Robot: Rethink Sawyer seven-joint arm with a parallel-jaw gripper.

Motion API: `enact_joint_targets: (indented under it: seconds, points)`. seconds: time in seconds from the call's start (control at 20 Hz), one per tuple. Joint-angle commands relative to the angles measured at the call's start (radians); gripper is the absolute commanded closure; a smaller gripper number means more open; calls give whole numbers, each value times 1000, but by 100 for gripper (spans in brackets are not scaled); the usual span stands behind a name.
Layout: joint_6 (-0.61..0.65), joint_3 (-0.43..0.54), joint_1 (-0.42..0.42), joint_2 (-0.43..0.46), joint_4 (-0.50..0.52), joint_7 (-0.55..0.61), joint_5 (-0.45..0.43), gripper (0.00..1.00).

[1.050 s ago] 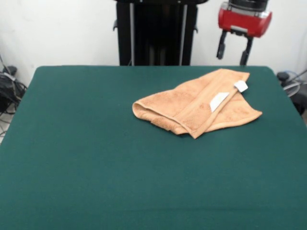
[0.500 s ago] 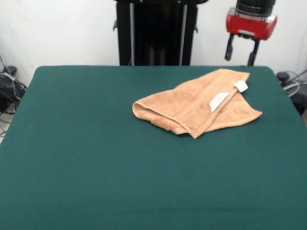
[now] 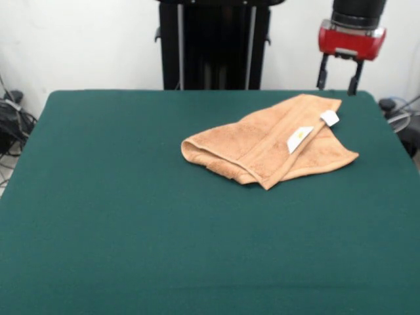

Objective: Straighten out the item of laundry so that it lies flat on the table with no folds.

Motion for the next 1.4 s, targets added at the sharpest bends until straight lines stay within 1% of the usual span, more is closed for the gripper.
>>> enact_joint_targets:
  seconds: [0.05, 0.6, 1.0, 1.1, 1.4]
  points:
    - [-99, 70, 23, 61, 66, 191, 33, 0]
    - [-228, 49, 54, 164, 68, 194, 25, 0]
    - [-290, 21, 62, 206, 73, 180, 10, 0]
    - [-303, 24, 50, 218, 69, 170, 2, 0]
    - [-320, 6, 58, 231, 76, 164, 3, 0]
